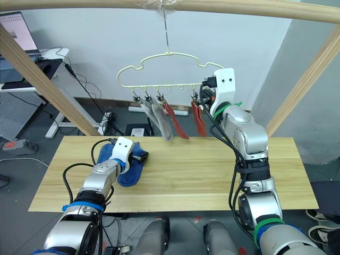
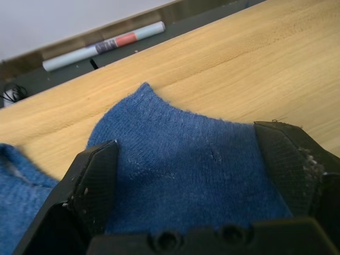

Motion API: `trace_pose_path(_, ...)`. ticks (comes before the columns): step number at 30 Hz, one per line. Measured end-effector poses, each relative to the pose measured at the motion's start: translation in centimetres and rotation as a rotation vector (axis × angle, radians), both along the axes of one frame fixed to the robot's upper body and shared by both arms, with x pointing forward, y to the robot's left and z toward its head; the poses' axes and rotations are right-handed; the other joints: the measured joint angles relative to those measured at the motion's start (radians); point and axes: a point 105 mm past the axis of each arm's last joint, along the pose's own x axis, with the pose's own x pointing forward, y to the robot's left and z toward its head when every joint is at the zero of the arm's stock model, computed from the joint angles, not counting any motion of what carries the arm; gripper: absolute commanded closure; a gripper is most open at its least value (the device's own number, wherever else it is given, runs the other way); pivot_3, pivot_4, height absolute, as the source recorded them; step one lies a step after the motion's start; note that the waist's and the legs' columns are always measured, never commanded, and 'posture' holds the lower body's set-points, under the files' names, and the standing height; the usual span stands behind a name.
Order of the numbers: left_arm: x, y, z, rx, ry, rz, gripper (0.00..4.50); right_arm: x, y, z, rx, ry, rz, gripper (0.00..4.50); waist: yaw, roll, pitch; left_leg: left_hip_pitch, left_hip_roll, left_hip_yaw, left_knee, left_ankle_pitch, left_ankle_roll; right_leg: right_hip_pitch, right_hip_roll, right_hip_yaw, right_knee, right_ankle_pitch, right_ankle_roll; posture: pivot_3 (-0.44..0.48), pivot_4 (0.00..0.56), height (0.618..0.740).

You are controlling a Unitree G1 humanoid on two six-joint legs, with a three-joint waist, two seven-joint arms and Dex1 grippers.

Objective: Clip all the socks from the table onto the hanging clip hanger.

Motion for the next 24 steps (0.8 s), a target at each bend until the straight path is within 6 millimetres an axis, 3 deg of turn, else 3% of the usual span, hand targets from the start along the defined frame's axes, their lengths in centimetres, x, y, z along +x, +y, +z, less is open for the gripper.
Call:
trace_pose_path(12, -1.2, -1.0, -0.3, -0.035, 0.008, -0.084, 3.55, 0.2, 0.3, -0.2, 0.009, 0.011, -0.005, 4.50, 0.000, 0.000, 0.000, 0.000, 0.000, 0.000, 0.000, 0.000, 0.000, 0.000, 0.000, 0.000, 0.000, 0.000, 0.000, 0.070, 0.233, 0.740)
trace_pose_path(16, -1.9, -2.6, -0.4, -0.056, 0.003, -0.139, 4.48, 0.5, 0.2, 0.0, 0.016, 0.010, -0.007, 4.50, 0.001, 0.000, 0.000, 0.000, 0.001, 0.000, 0.000, 0.000, 0.000, 0.000, 0.000, 0.000, 0.000, 0.000, 0.000, 0.074, 0.237, 0.740)
trace_pose_path(20, -2.4, -4.7, 0.4, -0.114, -0.019, -0.206, 4.49, 0.8, 0.0, -0.1, 0.016, 0.009, -0.009, 4.50, 0.001, 0.000, 0.000, 0.000, 0.000, 0.000, 0.000, 0.000, 0.000, 0.000, 0.000, 0.000, 0.000, 0.000, 0.000, 0.075, 0.237, 0.740)
trace_pose_path(24, -2.4, -6.4, 3.0, -0.201, -0.106, -0.262, 4.49, 0.9, -0.7, 0.2, 0.000, -0.011, -0.017, 4.50, 0.001, 0.000, 0.000, 0.000, 0.000, -0.001, 0.000, 0.000, 0.000, 0.000, 0.000, 0.000, 0.000, 0.000, 0.000, 0.077, 0.233, 0.740)
